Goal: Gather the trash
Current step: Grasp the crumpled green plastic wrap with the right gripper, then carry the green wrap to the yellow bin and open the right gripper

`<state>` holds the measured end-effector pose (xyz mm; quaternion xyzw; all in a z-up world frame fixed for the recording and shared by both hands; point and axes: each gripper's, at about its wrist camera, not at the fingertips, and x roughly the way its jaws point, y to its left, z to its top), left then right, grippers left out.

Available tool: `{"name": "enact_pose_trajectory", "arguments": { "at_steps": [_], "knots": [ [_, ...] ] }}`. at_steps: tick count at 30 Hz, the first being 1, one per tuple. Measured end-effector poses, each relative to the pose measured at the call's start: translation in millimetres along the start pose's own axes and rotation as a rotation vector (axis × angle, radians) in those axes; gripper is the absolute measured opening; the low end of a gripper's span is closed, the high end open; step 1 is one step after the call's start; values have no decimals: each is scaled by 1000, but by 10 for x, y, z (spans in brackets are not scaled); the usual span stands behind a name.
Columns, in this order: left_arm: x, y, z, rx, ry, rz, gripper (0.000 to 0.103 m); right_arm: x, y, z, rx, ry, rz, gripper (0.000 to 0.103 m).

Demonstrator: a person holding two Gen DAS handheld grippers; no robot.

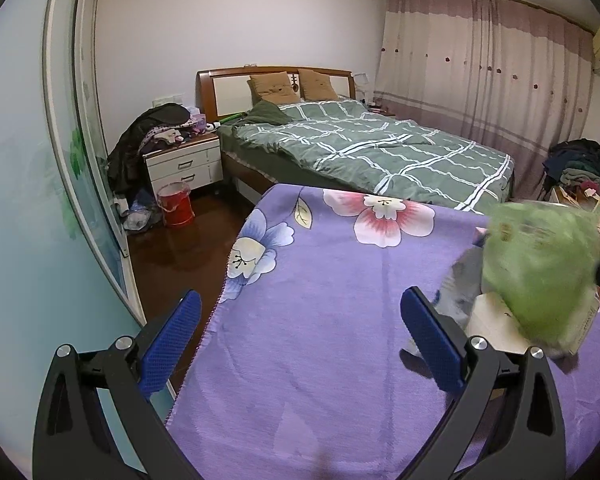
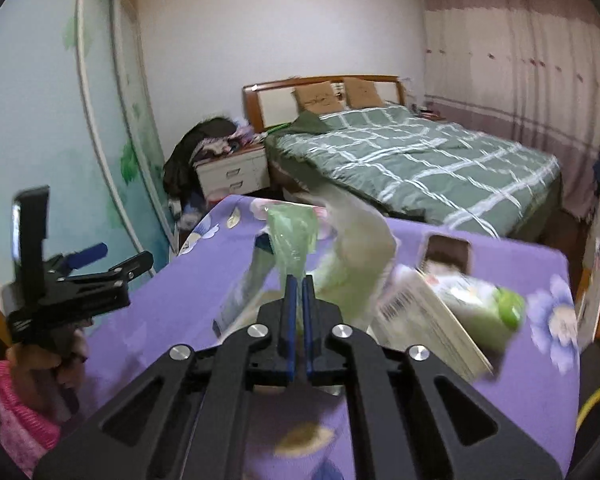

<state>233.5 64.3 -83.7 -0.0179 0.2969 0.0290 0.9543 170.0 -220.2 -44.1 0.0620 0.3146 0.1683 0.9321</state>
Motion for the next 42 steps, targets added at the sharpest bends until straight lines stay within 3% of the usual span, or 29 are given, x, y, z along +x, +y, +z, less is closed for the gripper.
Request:
{"name": "enact_pose_trajectory", "arguments": {
  "at_steps": [8, 19, 32, 42],
  "knots": [
    [-28, -112, -5, 36, -13, -16, 98, -536, -516, -458, 216, -29, -12, 2],
    [-20, -243, -27, 82, -9, -61, 98, -1109, -673, -610, 299, -129, -51, 1],
    [-46, -339, -53, 106, -4, -136, 98, -1780, -1331, -777, 403, -240, -307, 1],
    [-51, -400, -72, 128, -4, -143, 98, -2240, -1971, -1074, 513, -285, -552, 1]
  ]
}}
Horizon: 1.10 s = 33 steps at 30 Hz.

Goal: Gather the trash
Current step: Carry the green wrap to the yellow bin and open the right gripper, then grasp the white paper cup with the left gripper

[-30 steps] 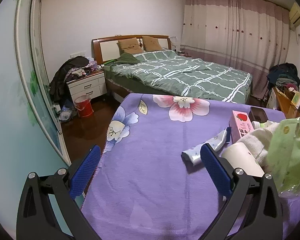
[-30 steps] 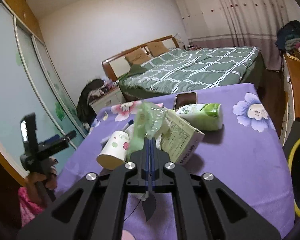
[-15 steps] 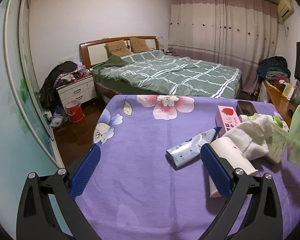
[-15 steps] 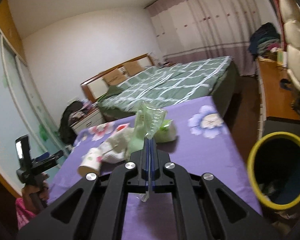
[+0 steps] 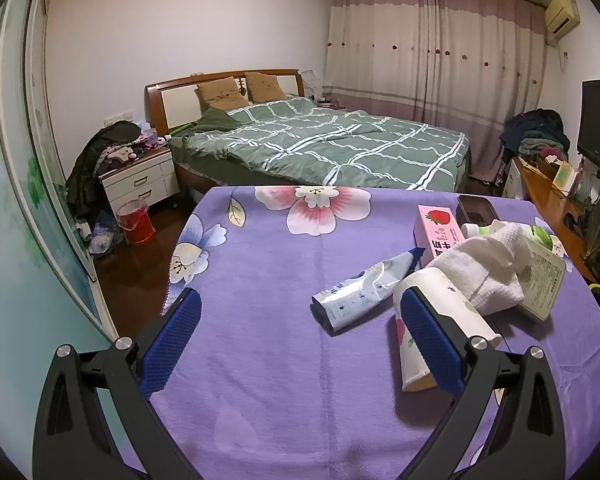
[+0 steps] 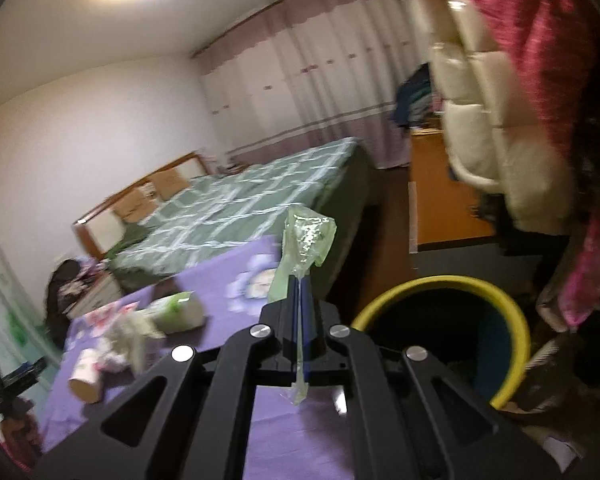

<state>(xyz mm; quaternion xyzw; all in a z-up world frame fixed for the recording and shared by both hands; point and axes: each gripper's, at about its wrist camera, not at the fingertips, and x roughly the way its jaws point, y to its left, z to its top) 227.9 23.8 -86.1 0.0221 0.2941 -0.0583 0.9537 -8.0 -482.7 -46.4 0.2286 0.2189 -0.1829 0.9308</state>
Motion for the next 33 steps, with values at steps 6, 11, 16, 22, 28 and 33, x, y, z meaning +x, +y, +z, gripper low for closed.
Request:
{"name": "enact_pose_trajectory", "arguments": {
  "at_steps": [6, 11, 16, 22, 28, 33],
  "knots": [
    [-18, -29, -4, 13, -8, -11, 98, 211, -313, -71, 1, 54, -154, 9],
    [-21, -72, -15, 28, -7, -24, 98, 352, -238, -105, 10, 52, -154, 20],
    [0, -125, -32, 43, 4, -37, 98, 531, 116, -125, -42, -5, -132, 28],
    [39, -171, -39, 41, 25, -81, 98, 667, 490, -249, -133, -57, -132, 38],
    [95, -300, -26, 8, 95, -223, 98, 717, 530, -296, -160, -62, -163, 42],
    [229, -564, -21, 30, 193, -254, 98, 719, 494, -298, -152, -48, -142, 45]
  ]
}}
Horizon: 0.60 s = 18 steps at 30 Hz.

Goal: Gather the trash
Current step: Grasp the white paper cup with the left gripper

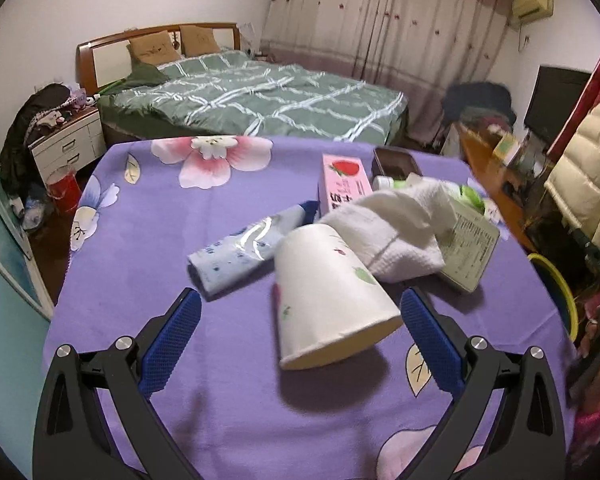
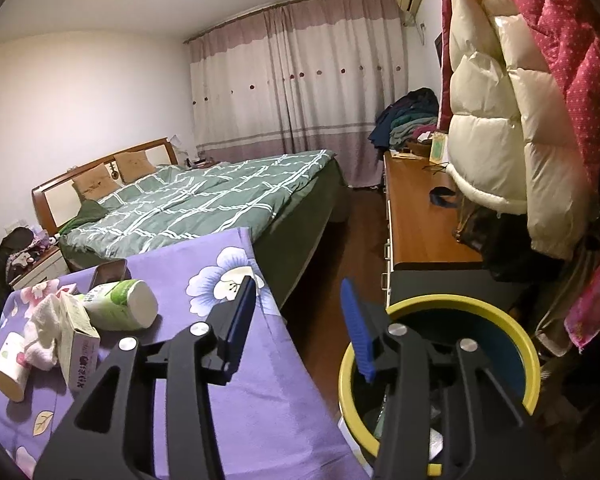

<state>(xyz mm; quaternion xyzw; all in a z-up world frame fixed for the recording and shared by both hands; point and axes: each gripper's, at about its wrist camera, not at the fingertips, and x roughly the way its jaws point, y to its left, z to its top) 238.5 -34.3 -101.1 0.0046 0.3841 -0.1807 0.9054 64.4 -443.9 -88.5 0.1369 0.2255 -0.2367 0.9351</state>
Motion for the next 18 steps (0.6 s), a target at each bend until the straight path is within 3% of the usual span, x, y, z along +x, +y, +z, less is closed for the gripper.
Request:
{"name": "enact_pose_trajectory", "arguments": {
  "at_steps": [7, 10, 18],
  "knots": [
    [268, -285, 301, 14, 118, 13, 98, 1, -23, -2, -4, 2, 14, 47],
    [391, -355, 395, 47, 140, 96, 98, -1, -28, -4, -3, 5, 15, 48],
    [664, -366, 335, 77, 272, 111, 98, 25, -58, 6, 13, 18, 18, 50]
  ]
}}
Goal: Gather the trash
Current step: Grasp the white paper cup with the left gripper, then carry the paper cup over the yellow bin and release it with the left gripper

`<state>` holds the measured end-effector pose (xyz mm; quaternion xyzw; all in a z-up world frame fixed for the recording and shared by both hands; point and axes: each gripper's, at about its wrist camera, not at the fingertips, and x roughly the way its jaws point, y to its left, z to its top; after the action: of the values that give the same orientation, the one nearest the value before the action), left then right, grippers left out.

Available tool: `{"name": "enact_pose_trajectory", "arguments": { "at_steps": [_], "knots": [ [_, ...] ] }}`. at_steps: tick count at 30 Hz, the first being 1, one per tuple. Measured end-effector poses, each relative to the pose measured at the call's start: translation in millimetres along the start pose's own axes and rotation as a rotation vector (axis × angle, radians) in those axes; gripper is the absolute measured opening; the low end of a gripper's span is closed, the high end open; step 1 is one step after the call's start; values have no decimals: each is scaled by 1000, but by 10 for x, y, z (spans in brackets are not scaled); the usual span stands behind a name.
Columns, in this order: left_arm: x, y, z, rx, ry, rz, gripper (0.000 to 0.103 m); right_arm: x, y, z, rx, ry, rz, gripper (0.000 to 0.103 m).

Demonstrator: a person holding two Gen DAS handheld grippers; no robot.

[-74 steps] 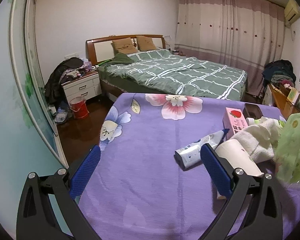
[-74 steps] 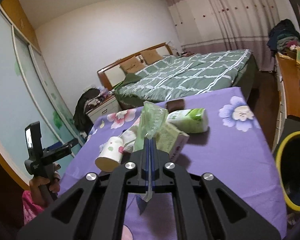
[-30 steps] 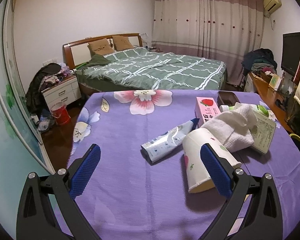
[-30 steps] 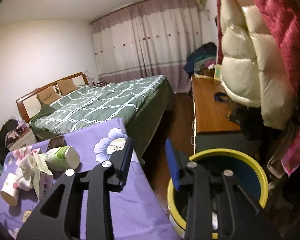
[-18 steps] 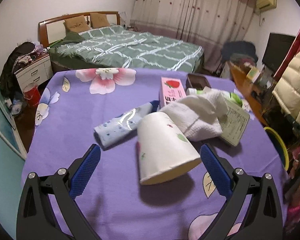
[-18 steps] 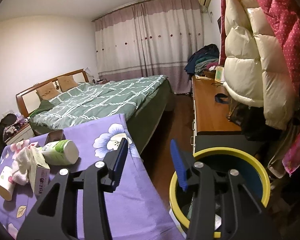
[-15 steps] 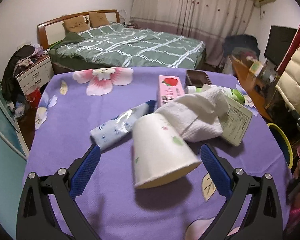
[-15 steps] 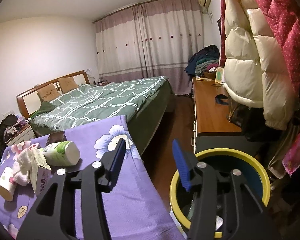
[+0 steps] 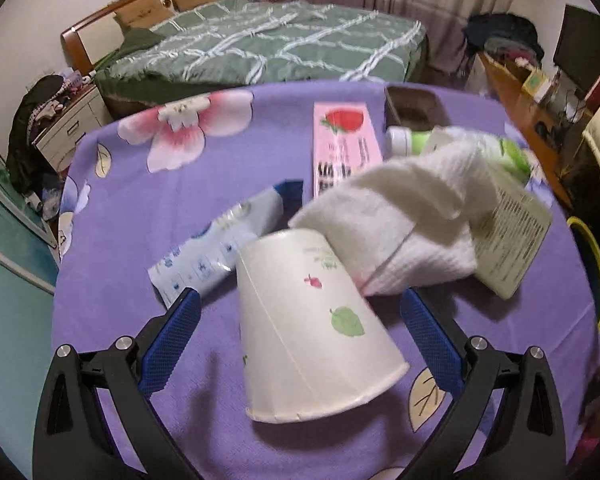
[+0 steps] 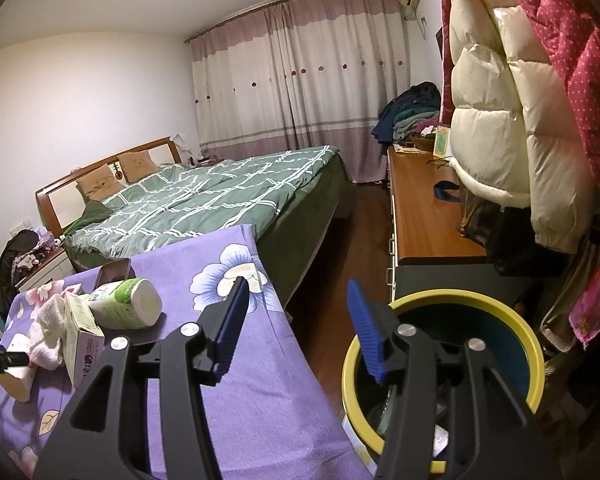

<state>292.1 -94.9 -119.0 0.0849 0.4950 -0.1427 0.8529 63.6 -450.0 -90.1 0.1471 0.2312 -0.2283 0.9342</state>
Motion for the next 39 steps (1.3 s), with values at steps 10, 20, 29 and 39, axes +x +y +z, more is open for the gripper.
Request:
{"name": "enact_pose_trajectory", "arguments": {
  "at_steps": [10, 20, 29, 39],
  "knots": [
    [221, 28, -62, 23, 76, -35, 78, 12, -4, -1, 1, 7, 2, 51],
    [-190, 95, -248, 18, -11, -60, 69, 19, -6, -15, 6, 5, 2, 51],
    [-734, -401, -392, 111, -99, -142, 69, -8, -70, 4, 45, 0, 0, 51],
    [-722, -1459, -308, 279, -80, -278, 69, -386, -489, 4, 77, -6, -56, 51]
  ]
}}
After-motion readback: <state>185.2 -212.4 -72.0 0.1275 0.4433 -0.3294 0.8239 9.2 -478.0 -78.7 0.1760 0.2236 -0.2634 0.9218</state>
